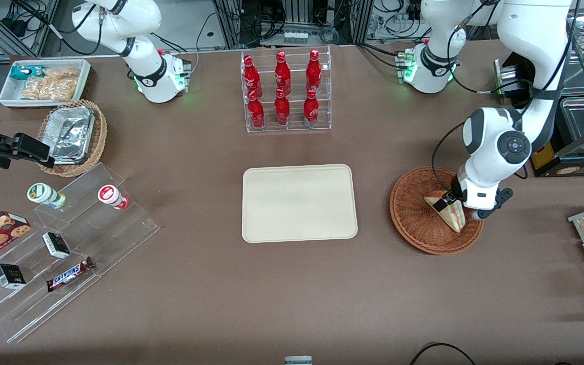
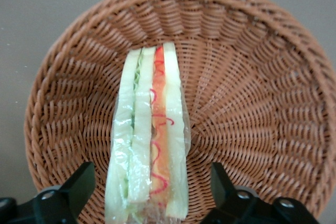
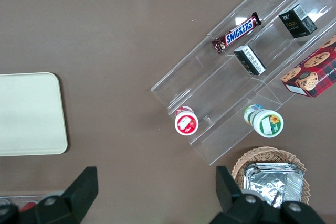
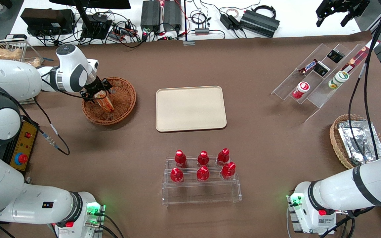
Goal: Place sandwich from basket to tray
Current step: 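Lower the left gripper and close it on the wrapped sandwich, then lift the sandwich and carry it over the cream tray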
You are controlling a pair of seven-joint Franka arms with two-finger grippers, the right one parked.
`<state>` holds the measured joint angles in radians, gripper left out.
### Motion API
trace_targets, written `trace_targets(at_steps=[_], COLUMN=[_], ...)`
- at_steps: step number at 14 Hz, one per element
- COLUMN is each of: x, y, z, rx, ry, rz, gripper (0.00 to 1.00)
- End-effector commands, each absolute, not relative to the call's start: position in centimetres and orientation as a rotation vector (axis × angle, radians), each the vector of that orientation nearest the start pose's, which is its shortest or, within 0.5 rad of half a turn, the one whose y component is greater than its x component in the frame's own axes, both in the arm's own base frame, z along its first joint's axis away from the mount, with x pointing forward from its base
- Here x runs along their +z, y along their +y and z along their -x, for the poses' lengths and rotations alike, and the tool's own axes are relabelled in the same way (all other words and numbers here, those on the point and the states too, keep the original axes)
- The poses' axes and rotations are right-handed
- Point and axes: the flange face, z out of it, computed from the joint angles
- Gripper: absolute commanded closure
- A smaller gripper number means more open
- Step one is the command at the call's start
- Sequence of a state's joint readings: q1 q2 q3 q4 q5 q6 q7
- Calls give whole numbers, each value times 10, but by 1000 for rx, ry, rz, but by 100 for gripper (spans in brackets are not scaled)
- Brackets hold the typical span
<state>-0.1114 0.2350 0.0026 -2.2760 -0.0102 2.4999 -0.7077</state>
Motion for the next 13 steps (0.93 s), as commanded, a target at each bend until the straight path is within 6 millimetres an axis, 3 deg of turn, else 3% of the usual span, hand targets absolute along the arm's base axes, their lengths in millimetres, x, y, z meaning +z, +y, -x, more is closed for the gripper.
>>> trace_targets(at_steps=[1,2,3,4,7,9,11,13], x=[248,248,250,249,258,283,316,335], y=[-54,-53,-53,-52,-50,-52,-68,-105], z=[-531,-531,-532,-532,-533,-536,-559,-575], rx=[22,22,18,23,36,116,233,353], ry=[-852,-838,-819,-775,-611,-462,-401,-263], rz=[3018,3022,3028,3039,3074,3087,3071,3040], gripper=[50,72,88,95,99,100,99,95])
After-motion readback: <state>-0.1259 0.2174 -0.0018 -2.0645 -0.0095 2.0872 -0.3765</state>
